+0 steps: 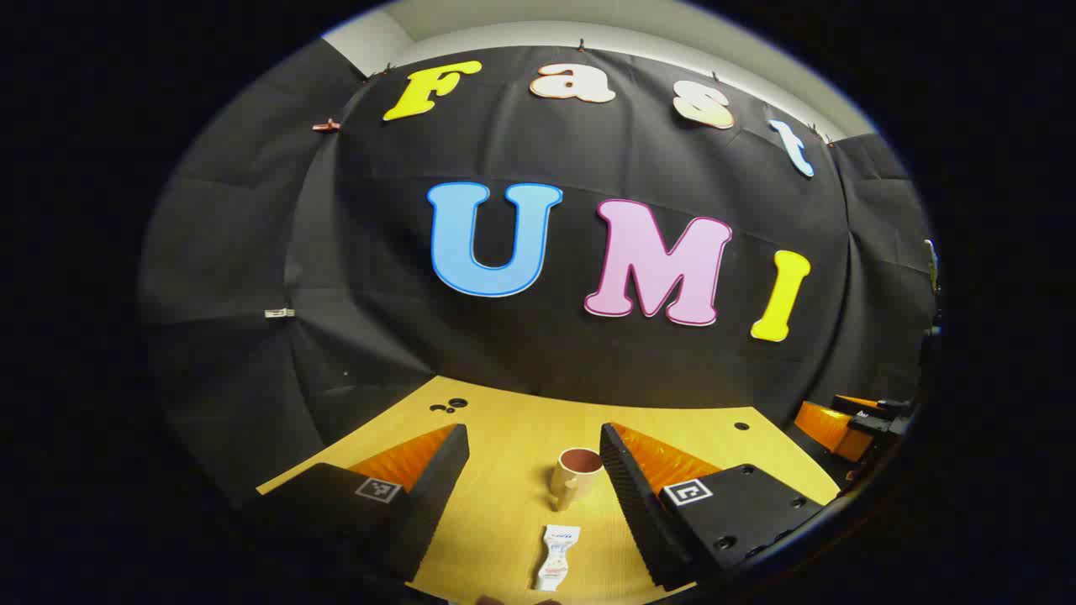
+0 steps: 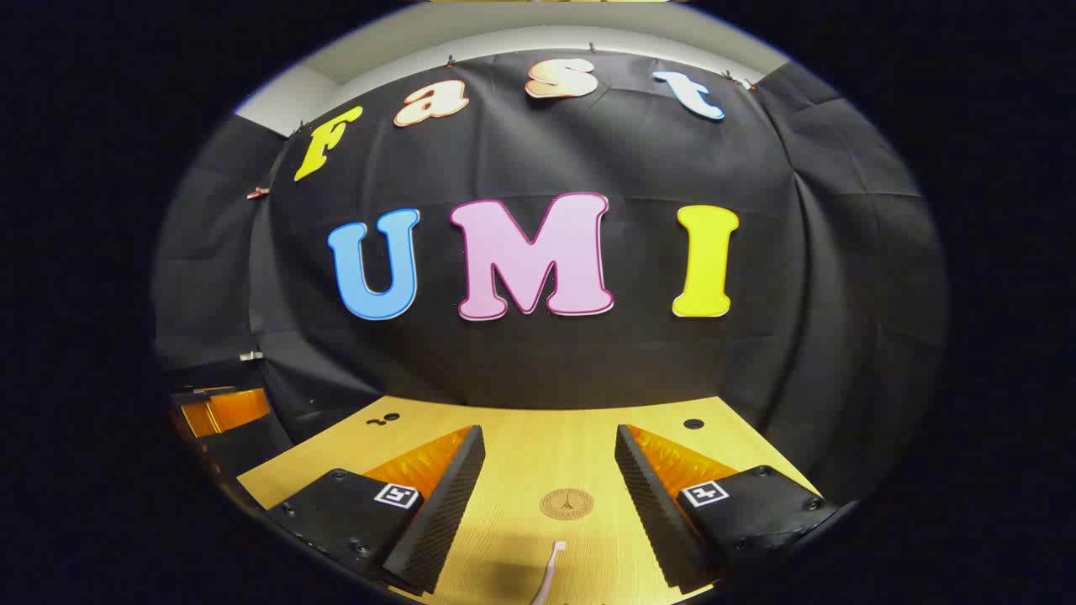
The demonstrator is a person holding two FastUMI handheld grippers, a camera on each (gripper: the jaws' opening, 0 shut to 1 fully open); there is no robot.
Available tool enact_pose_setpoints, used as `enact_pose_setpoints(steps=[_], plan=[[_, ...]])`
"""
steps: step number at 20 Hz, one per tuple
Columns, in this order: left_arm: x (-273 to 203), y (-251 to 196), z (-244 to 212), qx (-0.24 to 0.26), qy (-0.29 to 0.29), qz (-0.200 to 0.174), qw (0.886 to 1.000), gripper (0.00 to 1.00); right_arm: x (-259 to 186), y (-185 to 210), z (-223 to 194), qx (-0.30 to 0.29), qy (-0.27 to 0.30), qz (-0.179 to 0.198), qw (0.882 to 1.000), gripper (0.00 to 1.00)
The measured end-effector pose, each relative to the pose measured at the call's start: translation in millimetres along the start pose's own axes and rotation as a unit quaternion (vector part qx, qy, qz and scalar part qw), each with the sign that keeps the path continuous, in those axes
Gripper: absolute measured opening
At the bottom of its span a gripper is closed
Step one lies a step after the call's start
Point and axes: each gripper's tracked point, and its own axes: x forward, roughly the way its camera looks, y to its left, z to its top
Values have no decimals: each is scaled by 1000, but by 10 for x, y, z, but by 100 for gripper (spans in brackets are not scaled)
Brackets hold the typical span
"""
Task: Put the toothbrush and toothpaste on the desktop into the cup, then pick up the cup and place it on the coaster on the desktop.
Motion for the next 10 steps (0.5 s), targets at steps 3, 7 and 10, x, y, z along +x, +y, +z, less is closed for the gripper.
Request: enact_pose_setpoints(steps=[3,7,10], plan=[[24,1,17,26,-2,-24,999,97,-112,-31,-38,9,-4,-19,1000,98],[31,-48,-13,43,-3,-52,998,97,-271,-110,-182,3,12,-44,999,98],[17,-113,-35,38,0,-65,997,97,-323,-176,-132,0,3,-57,998,98]])
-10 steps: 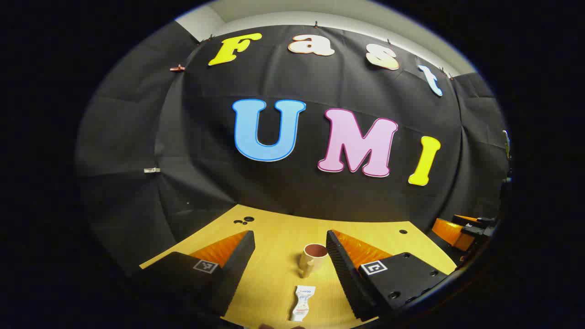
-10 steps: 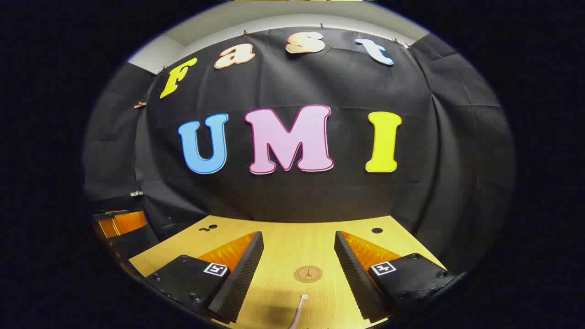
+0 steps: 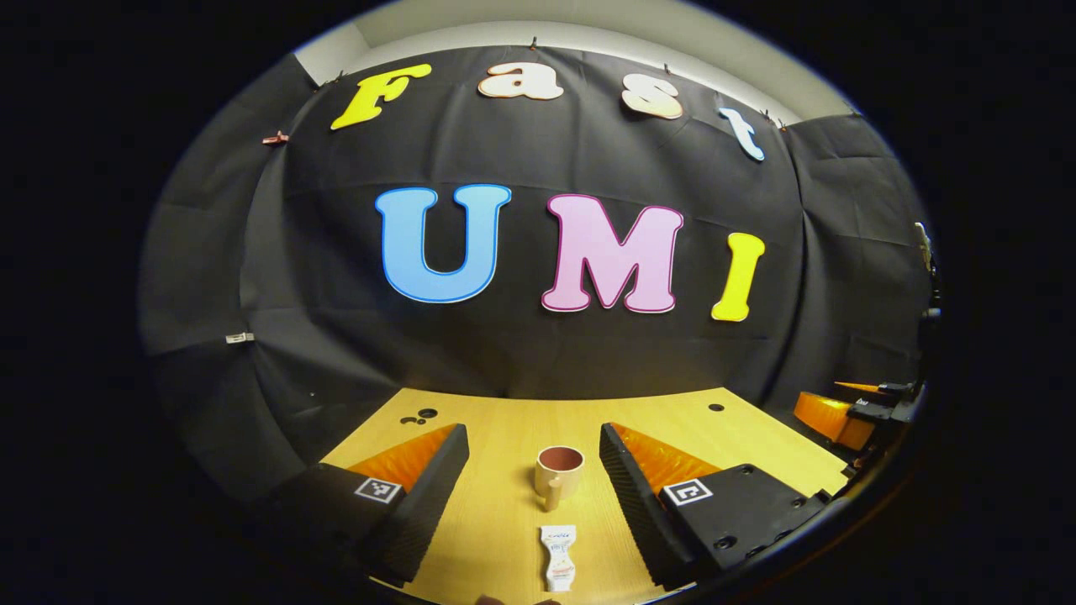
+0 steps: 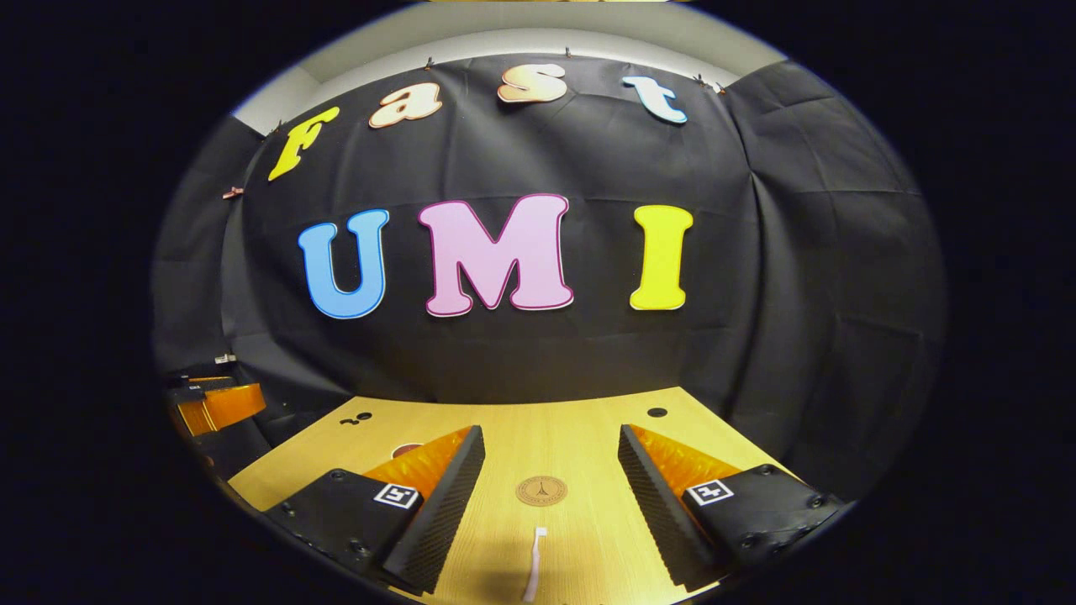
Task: Put the toothbrush and toothpaste on the desktop into the cup, then pick up the cup and place it on the coaster on the desktop.
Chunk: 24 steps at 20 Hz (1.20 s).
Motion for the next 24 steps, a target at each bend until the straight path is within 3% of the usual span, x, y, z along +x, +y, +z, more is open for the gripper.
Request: enact_pose_setpoints(steps=[8,24], plan=[[-15,-62,-34,0,0,-13,1000,97,11,83,-93,6,15,7,1000,98],[207,78,-518,-30,60,9,998,98,226,156,-250,11,48,34,998,98]])
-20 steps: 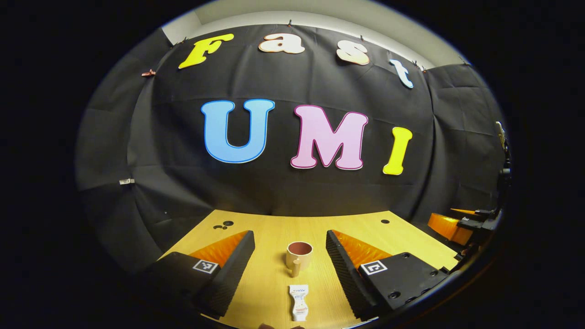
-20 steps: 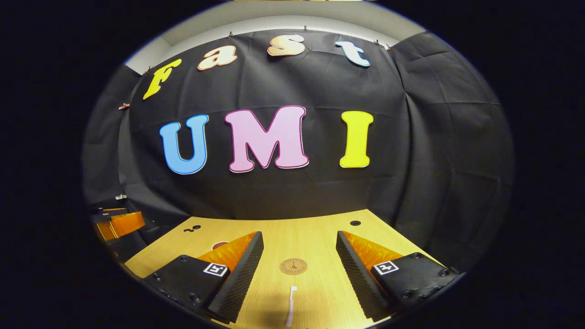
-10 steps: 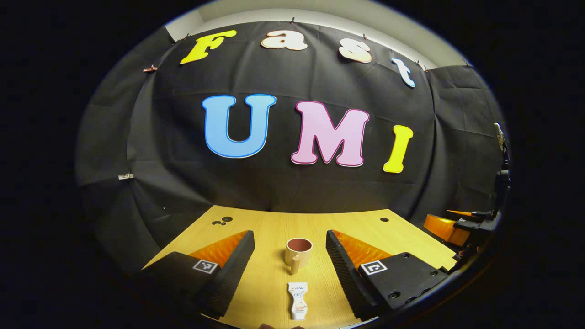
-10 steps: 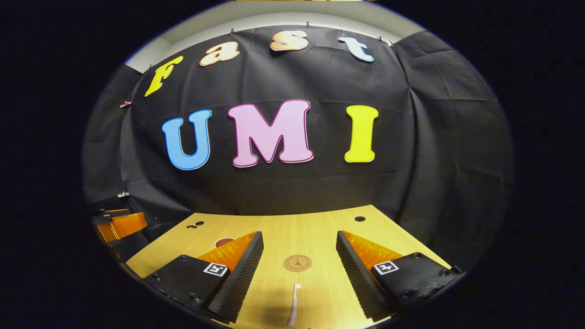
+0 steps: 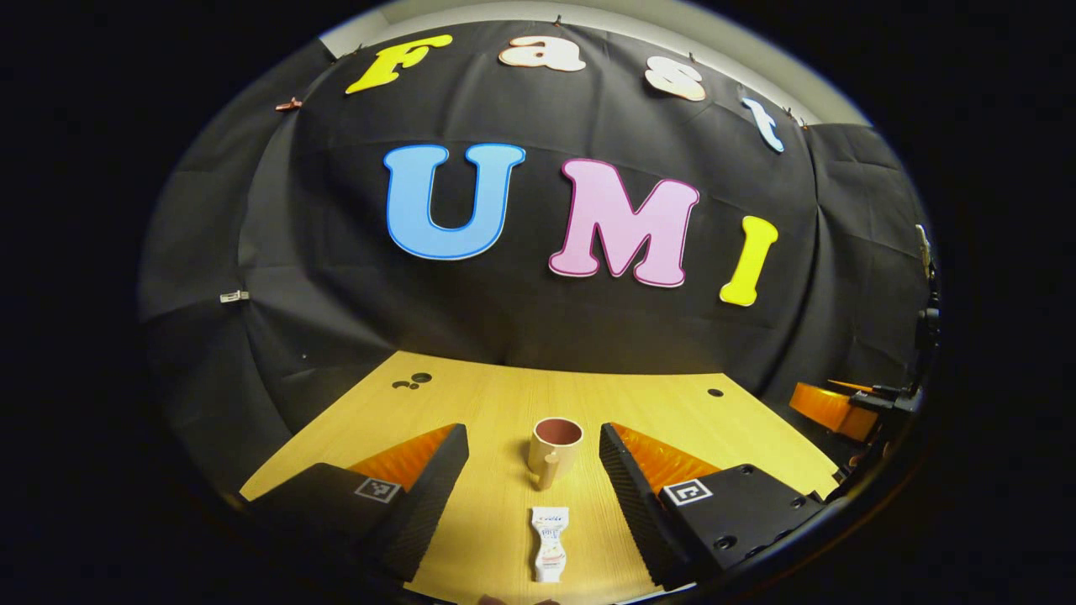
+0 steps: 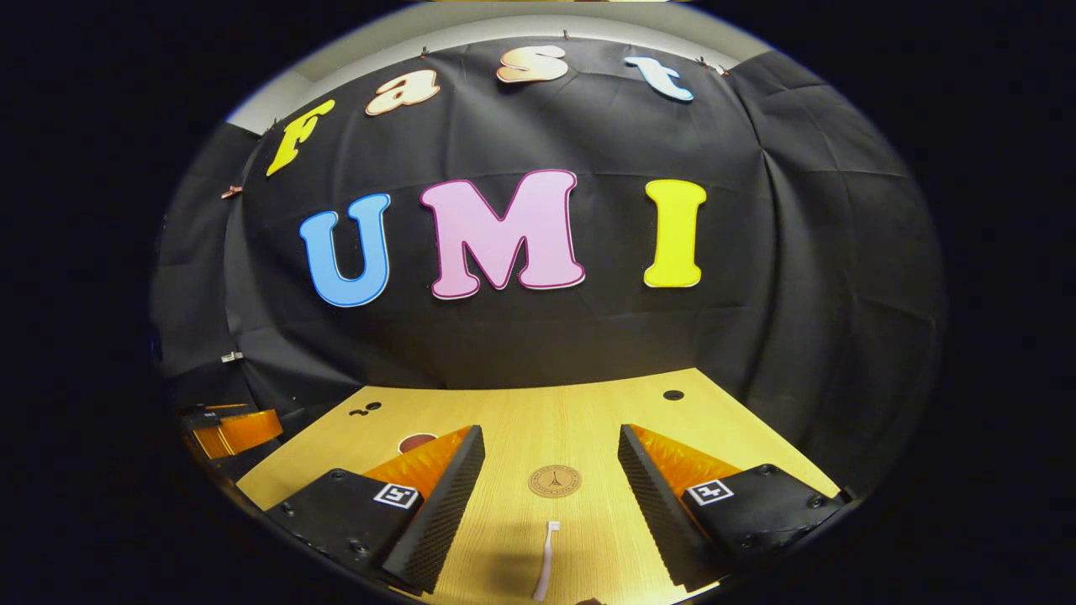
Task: Put the toothbrush and toothpaste on the desktop into the cup, then pick up the cup and place it on the coaster on the desktop.
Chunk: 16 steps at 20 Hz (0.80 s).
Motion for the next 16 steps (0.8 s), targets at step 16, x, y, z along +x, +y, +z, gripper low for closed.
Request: enact_pose_setpoints(steps=[16], plan=[[462,-212,-1638,15,193,3,981,98,177,-244,-293,-19,52,28,998,98]])
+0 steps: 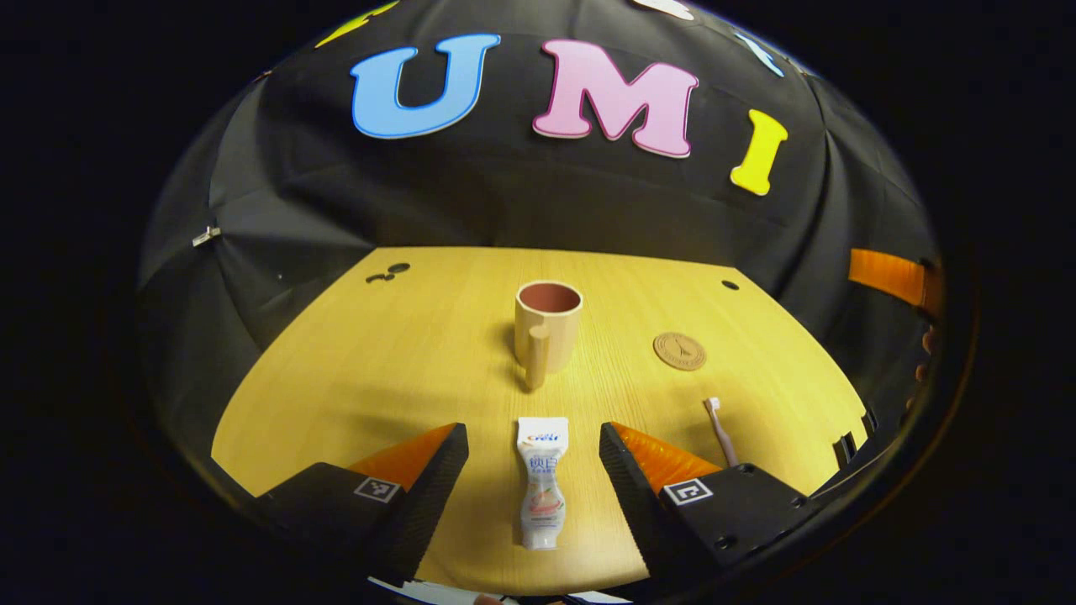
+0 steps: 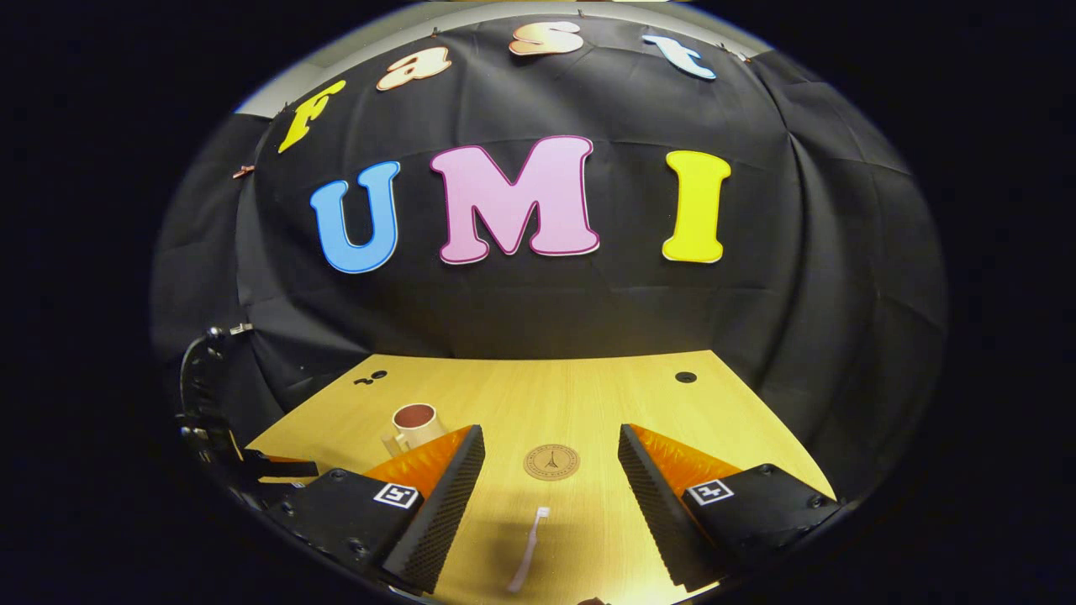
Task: Put the toothbrush and toothpaste on the desktop into the cup, then pick up the cup and place it on the coaster on the desktop.
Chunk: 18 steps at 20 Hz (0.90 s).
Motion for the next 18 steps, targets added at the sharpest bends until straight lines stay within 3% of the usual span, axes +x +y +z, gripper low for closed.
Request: enact_pose_setpoints(steps=[7,13,18], plan=[[398,-21,-509,-24,88,25,995,98,44,-359,-150,18,16,-14,1000,98],[590,-45,-713,-13,136,31,990,97,83,-597,-312,33,32,-30,999,98],[646,-8,-784,0,154,47,987,83,102,-601,-490,50,57,-31,997,98]])
